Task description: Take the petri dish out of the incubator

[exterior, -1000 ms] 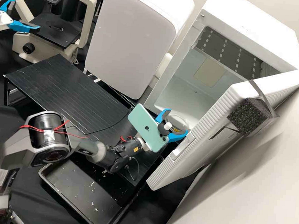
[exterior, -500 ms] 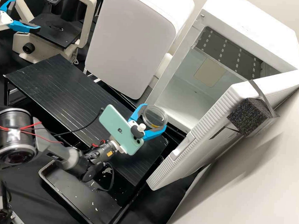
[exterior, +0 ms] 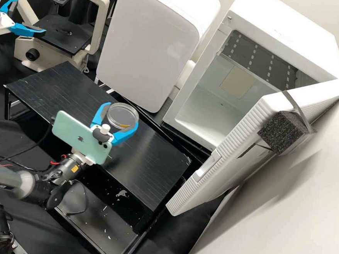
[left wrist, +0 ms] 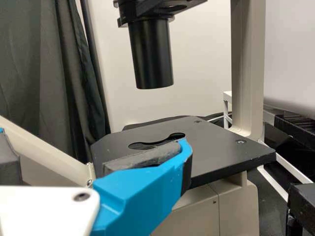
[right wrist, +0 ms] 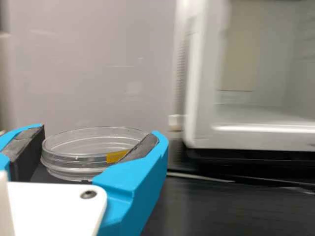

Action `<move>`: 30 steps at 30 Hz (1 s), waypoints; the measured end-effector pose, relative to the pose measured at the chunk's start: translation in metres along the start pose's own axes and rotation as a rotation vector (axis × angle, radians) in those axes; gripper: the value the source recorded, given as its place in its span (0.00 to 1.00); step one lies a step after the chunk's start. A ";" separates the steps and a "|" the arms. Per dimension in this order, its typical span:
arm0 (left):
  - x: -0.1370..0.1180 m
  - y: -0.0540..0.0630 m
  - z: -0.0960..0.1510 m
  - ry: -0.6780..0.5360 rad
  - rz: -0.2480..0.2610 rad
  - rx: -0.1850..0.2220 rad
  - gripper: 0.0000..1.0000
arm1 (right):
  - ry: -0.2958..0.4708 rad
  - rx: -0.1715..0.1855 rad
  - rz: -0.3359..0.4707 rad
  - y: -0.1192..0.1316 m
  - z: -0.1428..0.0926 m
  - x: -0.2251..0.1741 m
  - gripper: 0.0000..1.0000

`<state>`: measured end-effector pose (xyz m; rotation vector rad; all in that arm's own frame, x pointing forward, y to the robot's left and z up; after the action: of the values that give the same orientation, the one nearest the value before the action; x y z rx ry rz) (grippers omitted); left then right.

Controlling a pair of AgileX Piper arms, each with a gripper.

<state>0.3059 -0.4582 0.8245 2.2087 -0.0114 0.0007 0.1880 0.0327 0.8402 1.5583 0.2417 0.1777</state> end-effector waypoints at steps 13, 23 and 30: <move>0.000 0.000 0.000 0.000 0.000 0.000 1.00 | -0.009 -0.069 -0.184 -0.041 0.009 0.004 0.00; 0.000 0.000 0.000 0.000 0.000 0.000 1.00 | -0.014 -0.085 -0.169 -0.040 0.013 0.008 1.00; 0.000 0.000 0.000 0.000 0.000 0.000 1.00 | 0.006 -0.104 -0.135 -0.034 0.006 0.005 1.00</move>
<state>0.3059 -0.4582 0.8245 2.2087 -0.0114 0.0007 0.1929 0.0277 0.8056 1.4333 0.3365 0.0881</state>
